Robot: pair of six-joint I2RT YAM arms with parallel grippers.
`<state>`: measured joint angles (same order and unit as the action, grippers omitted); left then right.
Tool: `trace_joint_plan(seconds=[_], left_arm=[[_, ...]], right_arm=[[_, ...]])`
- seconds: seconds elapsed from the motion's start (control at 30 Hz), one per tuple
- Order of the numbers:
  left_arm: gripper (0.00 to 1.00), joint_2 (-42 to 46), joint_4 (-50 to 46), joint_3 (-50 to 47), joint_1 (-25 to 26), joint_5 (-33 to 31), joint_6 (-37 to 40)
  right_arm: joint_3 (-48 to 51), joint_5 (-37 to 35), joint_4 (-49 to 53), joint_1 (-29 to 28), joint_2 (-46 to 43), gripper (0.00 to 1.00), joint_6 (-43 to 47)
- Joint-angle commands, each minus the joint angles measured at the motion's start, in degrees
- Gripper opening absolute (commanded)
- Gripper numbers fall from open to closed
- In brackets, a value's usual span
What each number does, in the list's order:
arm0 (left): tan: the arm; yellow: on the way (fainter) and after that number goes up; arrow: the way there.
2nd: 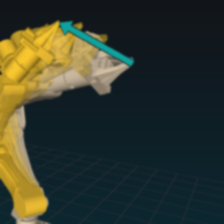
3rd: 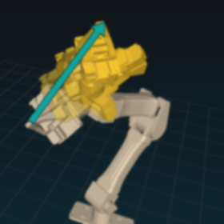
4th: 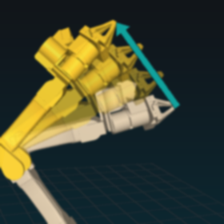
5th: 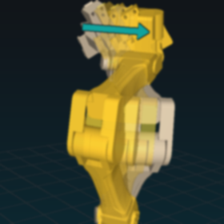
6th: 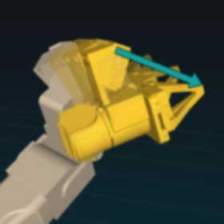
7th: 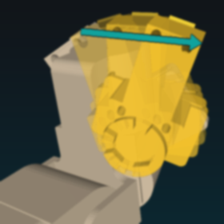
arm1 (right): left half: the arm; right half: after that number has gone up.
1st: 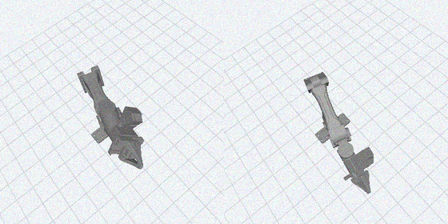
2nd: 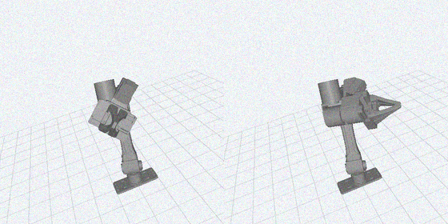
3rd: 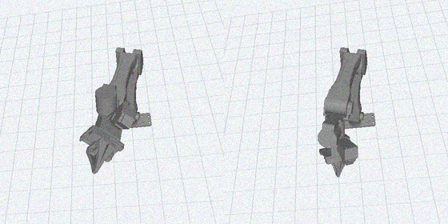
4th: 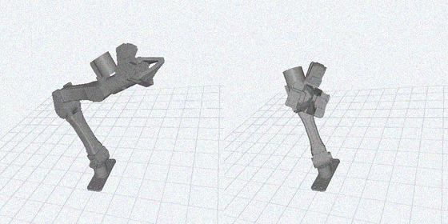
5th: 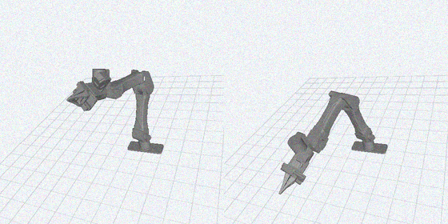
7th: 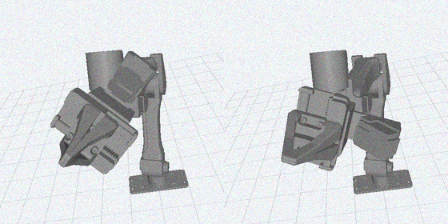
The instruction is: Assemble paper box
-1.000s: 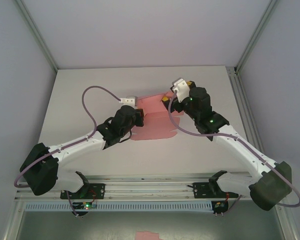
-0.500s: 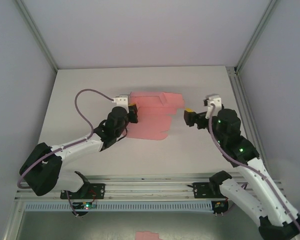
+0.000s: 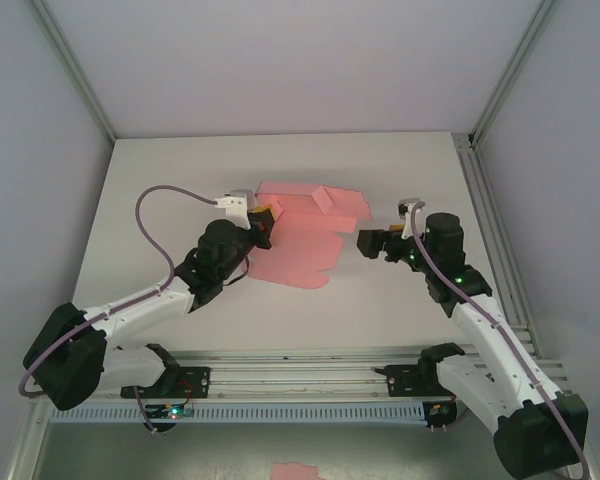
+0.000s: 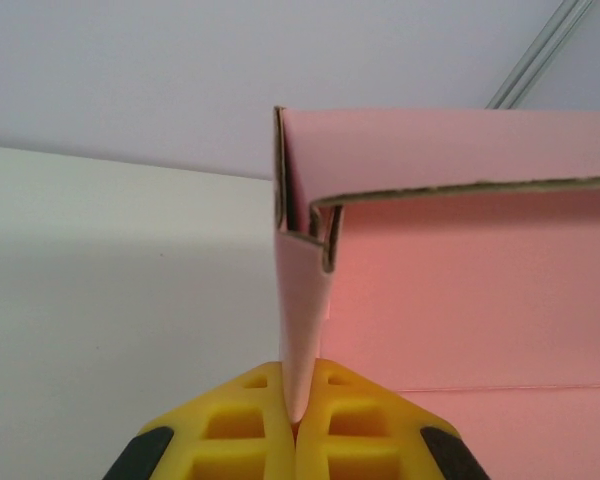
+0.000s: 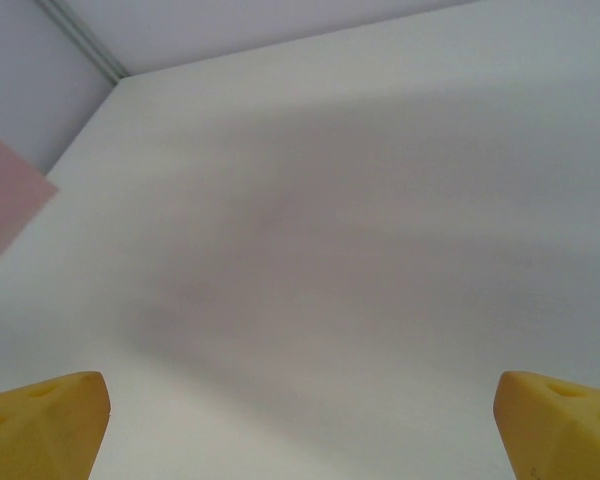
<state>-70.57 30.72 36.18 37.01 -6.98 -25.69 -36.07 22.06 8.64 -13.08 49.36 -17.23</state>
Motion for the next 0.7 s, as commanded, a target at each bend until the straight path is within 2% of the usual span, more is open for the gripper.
trace_joint_plan(seconds=[0.0, 0.23, 0.3, 0.4, 0.6, 0.67], left_arm=[[0.0, 0.0, 1.4, 1.6, -0.2, 0.6, 0.0], [0.0, -0.5, -0.3, 3.1, -0.1, 2.3, 0.7], [0.0, -0.5, -0.9, 3.3, -0.2, 1.3, 0.0], [0.0, -0.2, -3.8, 3.8, -0.2, -3.0, -2.1], [0.0, 0.7, -3.8, 3.1, -0.2, -4.2, -1.5], [0.0, 0.9, -3.8, 3.0, -0.2, -2.6, -0.8]], right_arm=[[-2.9, -0.2, -2.9, -2.8, 0.9, 0.98, 2.7], [-4.9, -12.3, -1.3, -9.5, 2.0, 0.98, 4.9], [-5.3, -17.1, -0.9, -10.8, 2.1, 0.98, 4.6], [-5.0, -20.1, 0.0, -10.9, 1.0, 0.98, 4.9], [-3.1, -15.6, 0.4, -10.8, -1.5, 0.98, 5.4], [-2.8, -14.2, 0.5, -10.8, -1.6, 0.98, 5.4]])
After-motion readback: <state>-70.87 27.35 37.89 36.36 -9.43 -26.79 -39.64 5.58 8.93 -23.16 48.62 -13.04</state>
